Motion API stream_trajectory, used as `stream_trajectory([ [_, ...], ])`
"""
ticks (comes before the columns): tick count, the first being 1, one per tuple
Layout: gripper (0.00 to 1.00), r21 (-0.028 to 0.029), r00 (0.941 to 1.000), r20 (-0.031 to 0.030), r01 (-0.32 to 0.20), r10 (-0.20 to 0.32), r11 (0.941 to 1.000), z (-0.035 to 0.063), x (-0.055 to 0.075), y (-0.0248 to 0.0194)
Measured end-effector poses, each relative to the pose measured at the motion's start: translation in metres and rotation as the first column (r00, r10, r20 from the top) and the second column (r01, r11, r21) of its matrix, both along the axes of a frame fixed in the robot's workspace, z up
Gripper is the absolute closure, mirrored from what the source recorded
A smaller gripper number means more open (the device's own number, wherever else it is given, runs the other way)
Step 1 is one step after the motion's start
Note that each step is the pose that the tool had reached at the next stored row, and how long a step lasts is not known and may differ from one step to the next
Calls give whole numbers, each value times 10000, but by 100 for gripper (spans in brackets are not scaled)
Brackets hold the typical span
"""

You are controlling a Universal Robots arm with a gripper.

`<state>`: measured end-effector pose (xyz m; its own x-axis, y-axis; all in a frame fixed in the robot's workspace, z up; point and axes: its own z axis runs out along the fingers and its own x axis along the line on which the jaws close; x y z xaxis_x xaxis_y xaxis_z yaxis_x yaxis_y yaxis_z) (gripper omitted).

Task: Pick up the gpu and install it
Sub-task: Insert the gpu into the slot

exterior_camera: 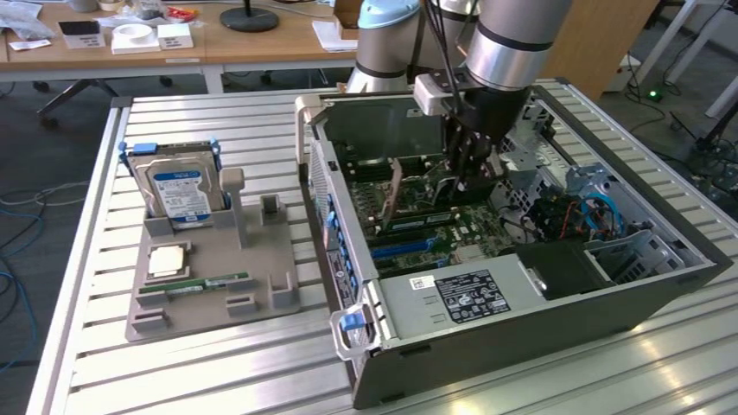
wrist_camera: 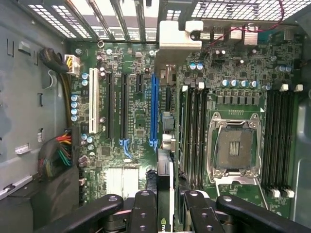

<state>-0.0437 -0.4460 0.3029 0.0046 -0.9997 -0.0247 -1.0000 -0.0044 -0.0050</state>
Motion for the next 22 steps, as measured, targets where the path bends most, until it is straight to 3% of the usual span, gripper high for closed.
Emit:
stream_trajectory([
  [22,74,0,10000,1,-46,46,10000,-90,-52,0],
])
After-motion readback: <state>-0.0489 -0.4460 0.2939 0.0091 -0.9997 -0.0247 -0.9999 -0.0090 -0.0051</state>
